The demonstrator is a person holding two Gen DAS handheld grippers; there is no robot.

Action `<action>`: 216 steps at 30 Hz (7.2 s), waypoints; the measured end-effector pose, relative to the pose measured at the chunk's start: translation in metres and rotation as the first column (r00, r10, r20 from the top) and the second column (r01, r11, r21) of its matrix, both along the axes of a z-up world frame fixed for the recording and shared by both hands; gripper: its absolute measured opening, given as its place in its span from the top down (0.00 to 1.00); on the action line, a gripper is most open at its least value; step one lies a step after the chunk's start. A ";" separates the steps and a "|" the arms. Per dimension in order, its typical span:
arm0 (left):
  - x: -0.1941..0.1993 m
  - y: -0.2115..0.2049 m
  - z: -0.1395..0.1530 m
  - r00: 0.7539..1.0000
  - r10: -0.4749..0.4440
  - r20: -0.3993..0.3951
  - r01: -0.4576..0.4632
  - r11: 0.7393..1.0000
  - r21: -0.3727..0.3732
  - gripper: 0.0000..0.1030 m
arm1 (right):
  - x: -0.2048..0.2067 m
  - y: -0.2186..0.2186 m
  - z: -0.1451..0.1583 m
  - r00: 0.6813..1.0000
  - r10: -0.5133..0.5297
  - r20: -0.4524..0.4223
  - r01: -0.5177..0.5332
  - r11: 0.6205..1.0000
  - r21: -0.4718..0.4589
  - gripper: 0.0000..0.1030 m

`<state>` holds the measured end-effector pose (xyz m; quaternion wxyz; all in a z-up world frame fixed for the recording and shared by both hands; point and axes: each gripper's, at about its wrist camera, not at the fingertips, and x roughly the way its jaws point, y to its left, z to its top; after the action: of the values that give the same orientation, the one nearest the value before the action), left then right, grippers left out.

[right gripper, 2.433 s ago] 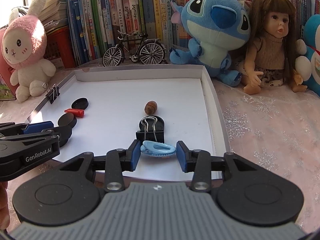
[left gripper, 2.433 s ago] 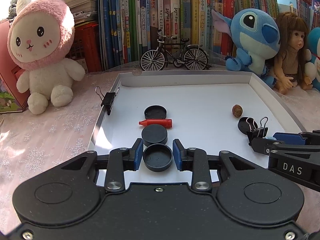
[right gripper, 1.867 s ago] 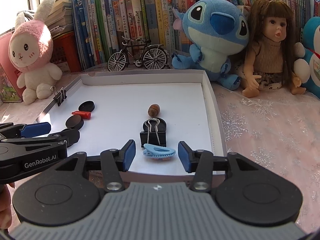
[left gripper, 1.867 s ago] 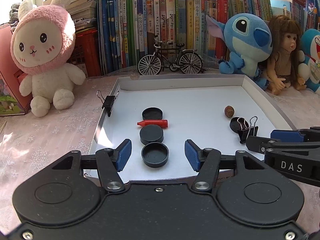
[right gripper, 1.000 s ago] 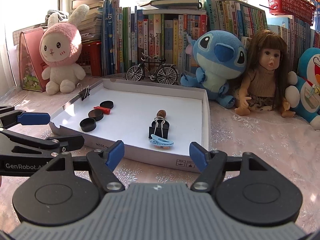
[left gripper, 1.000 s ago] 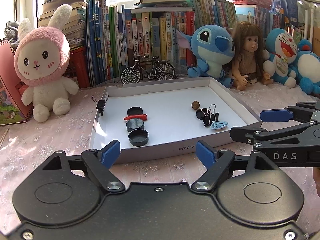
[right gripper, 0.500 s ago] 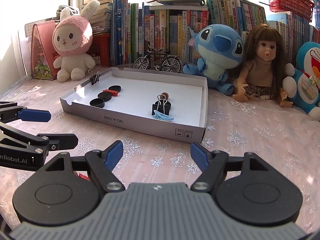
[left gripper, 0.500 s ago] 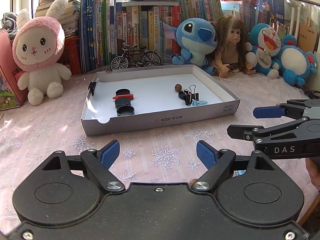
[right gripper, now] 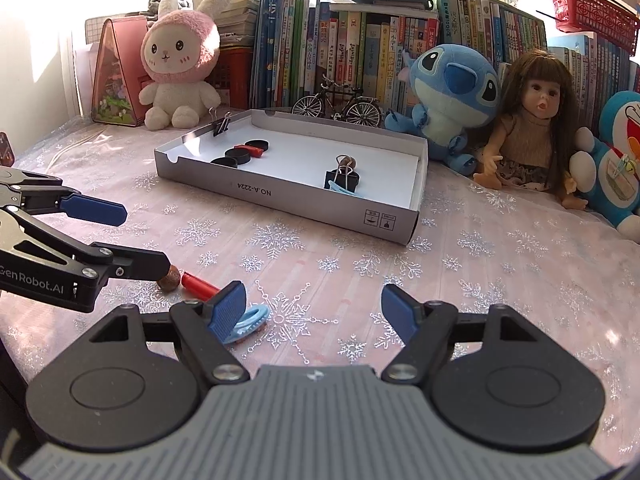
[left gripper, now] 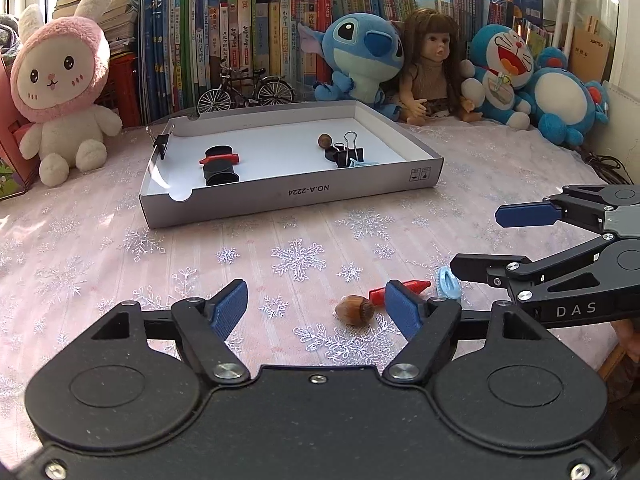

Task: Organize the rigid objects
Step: 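Grasp the brown acorn with the left gripper while the right grasps a blue hair clip, then carry the acorn in the left gripper into the black cup while the right carries the clip over the tray, then open the left gripper to drop the acorn in the cup while the right releases the blue clip, then move both open grippers back toward the red crayon and glass marble on the table, then grasp the red crayon with the left gripper while the right grasps the clear glass marble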

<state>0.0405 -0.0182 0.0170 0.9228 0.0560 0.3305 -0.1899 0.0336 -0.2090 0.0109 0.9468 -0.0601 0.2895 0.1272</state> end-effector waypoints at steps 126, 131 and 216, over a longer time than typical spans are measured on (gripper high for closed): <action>0.193 0.013 0.005 0.951 0.247 -0.186 -0.256 0.966 -0.025 0.81 | 0.188 0.009 0.012 0.916 -0.192 -0.352 0.253 0.958 0.136 0.57; 0.204 0.013 0.003 0.947 0.268 -0.175 -0.277 0.960 -0.031 0.80 | 0.194 0.008 0.011 0.918 -0.204 -0.342 0.265 0.954 0.142 0.57; 0.005 -0.040 -0.008 0.999 -0.047 -0.027 0.044 0.996 -0.076 0.24 | -0.070 -0.012 -0.021 0.969 -0.234 0.083 0.234 0.972 0.008 0.14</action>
<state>0.0452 -0.0587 0.0092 0.9148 0.0261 0.3352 -0.2239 -0.0364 -0.2211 -0.0105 0.9664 -0.0315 0.2550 0.0117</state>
